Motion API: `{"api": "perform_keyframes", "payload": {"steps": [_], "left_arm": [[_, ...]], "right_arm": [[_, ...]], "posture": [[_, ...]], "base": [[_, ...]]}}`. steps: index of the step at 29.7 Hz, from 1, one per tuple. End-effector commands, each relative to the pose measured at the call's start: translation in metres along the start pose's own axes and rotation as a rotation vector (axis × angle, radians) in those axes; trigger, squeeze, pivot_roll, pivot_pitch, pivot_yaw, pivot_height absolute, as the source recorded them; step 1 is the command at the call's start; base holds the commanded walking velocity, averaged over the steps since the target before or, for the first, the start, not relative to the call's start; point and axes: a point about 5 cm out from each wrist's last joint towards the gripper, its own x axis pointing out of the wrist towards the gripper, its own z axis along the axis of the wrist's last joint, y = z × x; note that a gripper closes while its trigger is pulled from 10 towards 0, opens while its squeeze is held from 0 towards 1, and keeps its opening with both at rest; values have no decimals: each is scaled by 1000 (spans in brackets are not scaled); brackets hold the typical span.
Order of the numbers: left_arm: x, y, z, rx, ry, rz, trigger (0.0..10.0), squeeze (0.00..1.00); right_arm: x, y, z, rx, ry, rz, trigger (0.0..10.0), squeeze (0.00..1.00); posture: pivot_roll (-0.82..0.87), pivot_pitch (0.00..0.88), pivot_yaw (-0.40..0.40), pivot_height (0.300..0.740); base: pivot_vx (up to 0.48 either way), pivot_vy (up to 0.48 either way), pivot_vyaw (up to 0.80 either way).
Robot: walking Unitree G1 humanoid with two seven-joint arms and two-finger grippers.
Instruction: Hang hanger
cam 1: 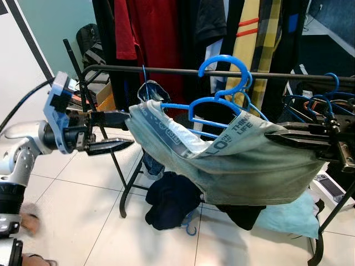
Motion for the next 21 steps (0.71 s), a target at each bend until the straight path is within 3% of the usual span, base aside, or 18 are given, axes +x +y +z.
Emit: {"api": "perform_keyframes", "payload": {"steps": [1,5,12,17,21], "left_arm": [[-1,0,-5,-7,-5,22,10000,0],[1,-3,-9,-31,-13,15,10000,0],[10,-21,-32,-161,-37,-44,10000,0],[9,-22,-47,-227,-96,38,10000,0],[8,-20,-49,-247,-160,104,10000,0]], "right_arm": [[3,1,6,-29,-15,16,10000,0],[3,-2,5,-38,-22,-12,10000,0],[7,-13,20,-128,-119,-103,10000,0],[9,-26,26,-167,-154,-208,10000,0],[13,-22,25,-150,-166,-170,10000,0]], "posture": [[-143,0,111,740],[-143,0,111,740],[-140,0,115,740],[-138,0,113,740],[-132,0,109,740]], "base": [[0,0,0],[0,0,0],[0,0,0],[0,0,0],[0,0,0]]}}
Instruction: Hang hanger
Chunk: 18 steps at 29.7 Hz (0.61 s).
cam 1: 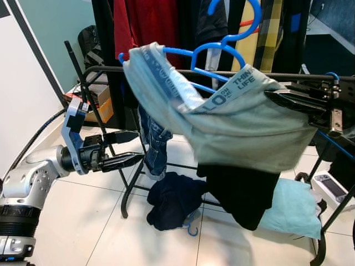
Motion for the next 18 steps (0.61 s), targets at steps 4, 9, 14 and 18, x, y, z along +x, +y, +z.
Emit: {"api": "perform_keyframes", "payload": {"steps": [4,9,14,18], "left_arm": [[-3,4,-6,-32,-78,85,10000,0],[0,8,-8,-72,-184,153,10000,0],[1,9,-12,-96,-219,188,10000,0],[1,8,-12,-100,-227,190,10000,0]], "right_arm": [[5,11,2,20,-28,83,10000,0],[8,22,0,69,-35,161,10000,0],[10,25,-1,85,-46,178,10000,0],[10,25,-1,87,-48,179,10000,0]], "posture": [[-130,0,108,740],[-134,0,109,740],[-136,0,111,740],[-136,0,111,740]], "base": [[0,0,0],[0,0,0],[0,0,0],[0,0,0]]}}
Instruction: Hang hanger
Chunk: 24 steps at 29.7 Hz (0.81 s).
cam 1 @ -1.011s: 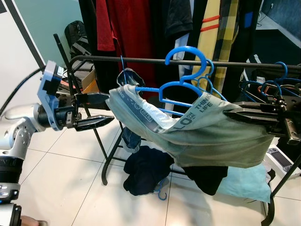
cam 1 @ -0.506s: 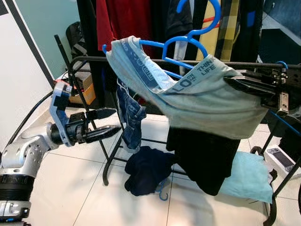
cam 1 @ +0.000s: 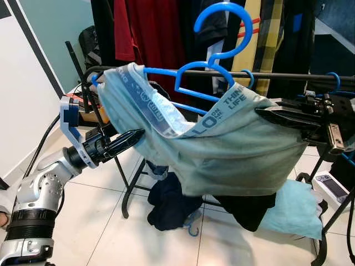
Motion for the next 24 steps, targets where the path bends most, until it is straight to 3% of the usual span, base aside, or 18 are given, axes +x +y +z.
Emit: {"api": "perform_keyframes", "payload": {"steps": [1,3,4,20,21,24], "left_arm": [[-6,0,-1,-21,-18,14,10000,0],[-6,-1,0,-26,-23,9,10000,0],[-6,-2,1,-32,-30,0,275,0],[-7,-5,7,-30,-64,-10,0,0],[-8,-3,14,-11,-82,0,0,0],[-10,-2,18,2,-91,9,0,0]], "right_arm": [[4,3,1,-6,-15,20,10000,0],[4,3,0,-7,-14,14,10000,0],[4,1,-1,-11,-6,-2,10000,0],[2,-5,-12,-9,57,-70,10000,0],[-4,-10,-25,4,145,-140,10000,0],[-7,-12,-32,13,184,-170,10000,0]], "posture": [[-134,0,112,740],[-133,0,112,740],[-132,0,112,740],[-133,0,112,740],[-132,0,111,740],[-132,0,111,740]], "base": [[0,0,0],[0,0,0],[0,0,0],[0,0,0],[0,0,0],[0,0,0]]}}
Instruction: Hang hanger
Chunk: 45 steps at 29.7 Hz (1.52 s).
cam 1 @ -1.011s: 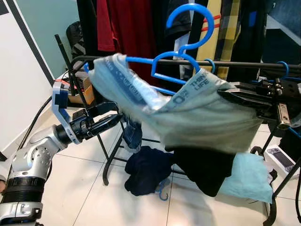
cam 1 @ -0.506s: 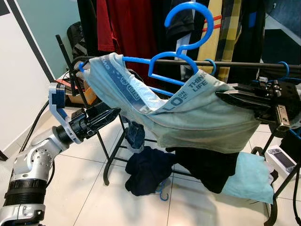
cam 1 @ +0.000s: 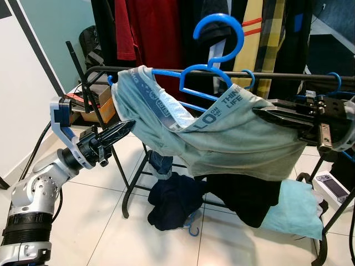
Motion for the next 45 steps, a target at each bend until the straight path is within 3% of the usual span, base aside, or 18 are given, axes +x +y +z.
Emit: {"api": "perform_keyframes", "payload": {"steps": [1,9,12,13,18,22,26,31,36,39,41,43,44,45], "left_arm": [[-2,1,11,34,-27,8,0,0],[-14,13,35,116,-78,93,0,0],[-15,14,38,125,-90,103,0,0],[-16,16,41,144,-113,124,0,0],[-15,17,42,147,-133,131,0,0],[-6,18,44,150,-171,135,0,0],[0,19,48,172,-214,147,0,0],[0,23,70,237,-305,211,0,0],[-5,27,73,255,-309,248,0,0],[-20,33,71,272,-294,331,0,0],[-20,33,71,272,-294,331,0,0],[-51,45,62,278,-264,492,0,0],[-51,45,62,278,-264,492,0,0],[-64,49,57,279,-246,559,0,0]], "right_arm": [[0,-2,-6,-2,40,-20,10000,0],[-16,1,-32,44,219,-65,10000,0],[-18,2,-34,53,233,-68,10000,0],[-19,9,-39,78,262,-27,10000,0],[-17,19,-44,101,285,31,10000,0],[-9,40,-50,153,313,176,10000,0],[-7,48,-55,169,338,217,10000,0],[-13,38,-59,133,376,130,10000,0],[-15,28,-54,103,344,57,10000,0],[-21,10,-43,55,269,-85,10000,0],[-21,10,-43,55,269,-85,10000,0],[-34,-8,-27,20,161,-240,10000,0],[-34,-8,-27,20,161,-240,10000,0],[-39,-12,-22,16,118,-276,10000,0]], "posture": [[-132,0,111,740],[-133,0,113,740],[-133,0,113,740],[-139,0,118,740],[-141,0,119,740],[-141,0,121,740],[-144,0,122,740],[-143,0,122,740],[-143,0,122,740],[-144,0,125,740],[-144,0,125,740],[-141,0,125,740],[-141,0,125,740],[-141,0,125,740]], "base": [[0,0,0],[0,0,0],[0,0,0],[0,0,0],[0,0,0],[0,0,0],[0,0,0],[0,0,0],[0,0,0],[0,0,0],[0,0,0],[0,0,0],[0,0,0],[0,0,0]]}}
